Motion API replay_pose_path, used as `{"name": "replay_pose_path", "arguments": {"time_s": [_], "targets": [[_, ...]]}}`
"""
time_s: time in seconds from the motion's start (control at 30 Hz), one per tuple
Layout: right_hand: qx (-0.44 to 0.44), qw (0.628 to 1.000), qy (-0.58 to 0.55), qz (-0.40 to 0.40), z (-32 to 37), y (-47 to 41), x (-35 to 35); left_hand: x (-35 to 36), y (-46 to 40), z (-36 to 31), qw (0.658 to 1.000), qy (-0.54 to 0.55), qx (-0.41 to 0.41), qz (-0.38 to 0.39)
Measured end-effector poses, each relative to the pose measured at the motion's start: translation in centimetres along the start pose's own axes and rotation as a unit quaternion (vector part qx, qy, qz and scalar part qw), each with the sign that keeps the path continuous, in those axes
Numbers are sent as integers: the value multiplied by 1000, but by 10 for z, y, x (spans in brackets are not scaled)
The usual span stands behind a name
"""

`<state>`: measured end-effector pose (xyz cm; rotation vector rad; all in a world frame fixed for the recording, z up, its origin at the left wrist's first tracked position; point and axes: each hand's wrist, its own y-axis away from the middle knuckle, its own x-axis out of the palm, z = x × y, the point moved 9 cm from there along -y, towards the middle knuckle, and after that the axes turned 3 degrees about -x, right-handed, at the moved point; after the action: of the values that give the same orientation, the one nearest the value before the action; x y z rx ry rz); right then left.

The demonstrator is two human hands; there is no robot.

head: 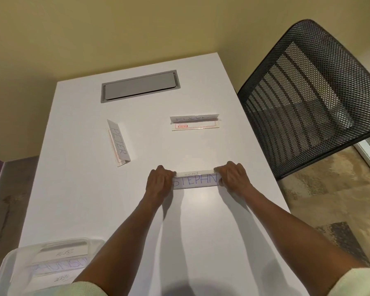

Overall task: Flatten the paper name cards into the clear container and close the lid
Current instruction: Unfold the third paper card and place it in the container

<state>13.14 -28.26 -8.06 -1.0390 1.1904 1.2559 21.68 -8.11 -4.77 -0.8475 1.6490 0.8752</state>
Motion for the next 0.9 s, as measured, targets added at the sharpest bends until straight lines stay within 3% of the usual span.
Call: {"name": "replay_pose_path", "arguments": {"time_s": [0.2,0.33,0.47,0.73,0.9], "targets": [[-6,1000,2,13,2,7,-24,-19,12,-10,996,-26,78,-28],[2,1000,22,19,5,12,-43,-46,20,-12,999,5,29,-27],[-9,1000,25,8,15,21,-67,-57,33,-15,993,-50,92,-61],[5,999,34,0,35,45,-102,-101,68,-19,989,-54,96,-100],[-12,999,36,-22,55,66,-124,-108,84,-10,995,-35,70,-60]]}}
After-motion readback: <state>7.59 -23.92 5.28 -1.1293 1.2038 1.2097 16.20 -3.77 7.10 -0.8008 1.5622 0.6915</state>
